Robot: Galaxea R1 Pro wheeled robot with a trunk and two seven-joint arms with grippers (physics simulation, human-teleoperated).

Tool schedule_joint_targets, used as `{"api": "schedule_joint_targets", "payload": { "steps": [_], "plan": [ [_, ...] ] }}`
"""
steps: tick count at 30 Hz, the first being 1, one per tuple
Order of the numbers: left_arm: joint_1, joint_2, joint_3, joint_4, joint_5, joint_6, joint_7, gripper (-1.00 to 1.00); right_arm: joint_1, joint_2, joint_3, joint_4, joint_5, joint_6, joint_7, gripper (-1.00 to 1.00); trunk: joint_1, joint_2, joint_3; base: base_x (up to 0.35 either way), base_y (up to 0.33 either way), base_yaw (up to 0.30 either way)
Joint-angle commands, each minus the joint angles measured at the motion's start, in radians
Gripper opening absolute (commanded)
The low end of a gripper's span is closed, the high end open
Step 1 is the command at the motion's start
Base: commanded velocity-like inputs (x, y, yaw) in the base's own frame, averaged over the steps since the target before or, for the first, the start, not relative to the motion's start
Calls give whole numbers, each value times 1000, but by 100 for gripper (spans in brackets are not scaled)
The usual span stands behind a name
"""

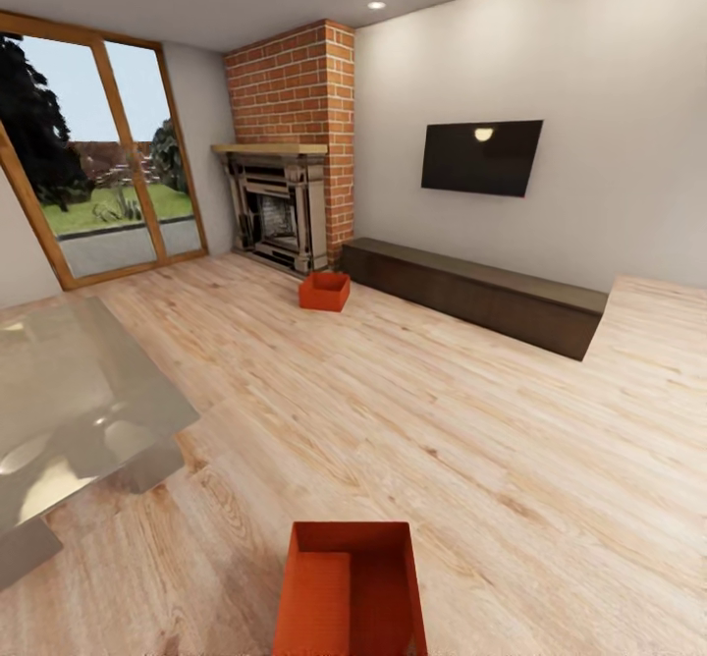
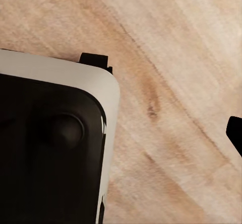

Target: Move the two storage containers from the living room to the garage. In the garage, place one container on the floor and stack the other container on top of it (either order is fine).

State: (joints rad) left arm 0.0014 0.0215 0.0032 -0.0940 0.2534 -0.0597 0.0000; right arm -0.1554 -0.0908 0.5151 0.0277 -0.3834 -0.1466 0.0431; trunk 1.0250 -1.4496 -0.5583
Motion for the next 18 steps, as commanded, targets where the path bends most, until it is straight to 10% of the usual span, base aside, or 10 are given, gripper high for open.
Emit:
{"api": "schedule_joint_targets", "payload": {
  "steps": [1, 18],
  "plan": [
    [0, 0, 0, -1, 4, -2, 0, 100, -1, 0, 8, 3, -10, -6, 5, 100, 0, 0, -2, 0, 0, -5],
    [0, 0, 0, -1, 4, -2, 0, 100, -1, -1, 8, 3, -9, -4, 15, 100, 0, 0, -30, 0, 0, 0]
  ]
}}
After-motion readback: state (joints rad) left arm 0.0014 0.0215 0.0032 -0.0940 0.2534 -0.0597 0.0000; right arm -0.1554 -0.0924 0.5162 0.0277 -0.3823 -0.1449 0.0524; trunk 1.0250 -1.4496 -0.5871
